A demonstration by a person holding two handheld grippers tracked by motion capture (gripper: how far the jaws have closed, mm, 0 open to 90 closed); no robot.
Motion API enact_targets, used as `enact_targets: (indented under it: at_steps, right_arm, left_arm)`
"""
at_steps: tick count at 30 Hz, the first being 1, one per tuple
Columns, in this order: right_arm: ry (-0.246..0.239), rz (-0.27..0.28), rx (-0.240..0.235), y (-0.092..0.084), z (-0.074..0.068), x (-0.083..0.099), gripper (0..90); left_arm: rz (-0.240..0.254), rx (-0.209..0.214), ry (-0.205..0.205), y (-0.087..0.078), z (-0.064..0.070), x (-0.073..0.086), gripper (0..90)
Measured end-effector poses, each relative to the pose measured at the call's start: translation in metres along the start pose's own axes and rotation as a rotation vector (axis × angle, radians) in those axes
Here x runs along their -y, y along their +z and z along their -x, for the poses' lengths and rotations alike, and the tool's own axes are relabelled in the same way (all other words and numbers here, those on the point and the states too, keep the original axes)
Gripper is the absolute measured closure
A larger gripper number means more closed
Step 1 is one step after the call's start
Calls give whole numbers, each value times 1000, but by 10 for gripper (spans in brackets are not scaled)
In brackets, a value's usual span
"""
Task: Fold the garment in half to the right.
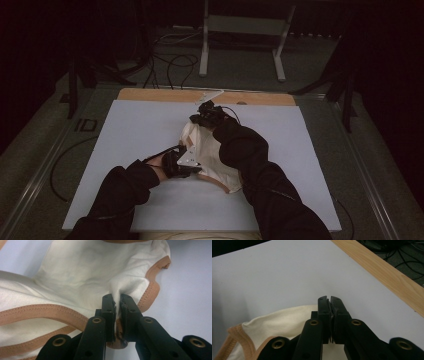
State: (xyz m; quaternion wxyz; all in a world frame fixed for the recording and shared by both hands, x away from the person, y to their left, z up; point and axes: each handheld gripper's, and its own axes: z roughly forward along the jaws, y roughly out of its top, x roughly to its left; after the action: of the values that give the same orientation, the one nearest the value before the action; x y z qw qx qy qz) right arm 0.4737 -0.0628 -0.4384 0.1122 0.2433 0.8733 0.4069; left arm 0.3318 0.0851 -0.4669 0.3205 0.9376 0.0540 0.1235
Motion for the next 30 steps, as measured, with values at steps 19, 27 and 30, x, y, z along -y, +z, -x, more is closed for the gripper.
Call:
enact_targets:
  at_steps: [19,27,30]
  right_arm:
    - [61,34,36,-32,16,21,874]
    - [72,42,53,-45,22,27,874]
    - [74,45,58,-48,23,29,874]
  left_arm:
    - [-7,18,46,5,-1,-22,827]
    - [-1,30,60,8,-1,-33,826]
    - [-3,34,67,8,-1,-36,827]
